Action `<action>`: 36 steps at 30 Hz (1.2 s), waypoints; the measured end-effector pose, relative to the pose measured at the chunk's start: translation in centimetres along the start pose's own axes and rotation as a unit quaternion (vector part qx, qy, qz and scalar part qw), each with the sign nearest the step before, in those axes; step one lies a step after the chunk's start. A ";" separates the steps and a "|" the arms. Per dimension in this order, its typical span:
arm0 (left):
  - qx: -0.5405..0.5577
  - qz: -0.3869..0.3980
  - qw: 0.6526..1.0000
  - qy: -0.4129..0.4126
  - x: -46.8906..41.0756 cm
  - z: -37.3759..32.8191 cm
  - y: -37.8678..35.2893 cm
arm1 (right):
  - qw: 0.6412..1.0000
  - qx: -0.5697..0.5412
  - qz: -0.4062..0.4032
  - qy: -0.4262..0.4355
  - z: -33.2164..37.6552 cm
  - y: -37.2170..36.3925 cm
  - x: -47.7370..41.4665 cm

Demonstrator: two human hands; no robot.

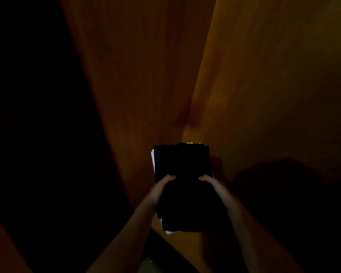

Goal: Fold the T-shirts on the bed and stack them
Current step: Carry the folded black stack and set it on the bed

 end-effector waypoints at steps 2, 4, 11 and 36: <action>0.020 0.011 1.000 0.007 -3.8 1.5 0.1 | 1.000 0.006 -0.024 0.006 -0.4 0.1 -3.6; 0.033 0.014 0.999 0.009 -7.5 3.1 0.5 | 0.999 0.043 -0.002 0.021 -0.4 0.3 -7.6; 0.072 0.018 0.997 -0.003 -19.6 10.2 1.7 | 0.989 0.122 -0.058 0.058 -3.2 3.3 -22.1; 0.100 -0.067 0.992 0.039 -39.1 17.8 -0.1 | 0.854 0.269 -0.323 0.305 -8.8 8.2 -41.1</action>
Point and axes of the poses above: each hand's wrist, its own x-axis away from the middle knuckle, its own y-axis out of the back of the hand, z = x × y, the point moved 2 cm from there along -x, towards the middle knuckle, and after that the axes turned 9 degrees about -z, right-handed, at the moved point
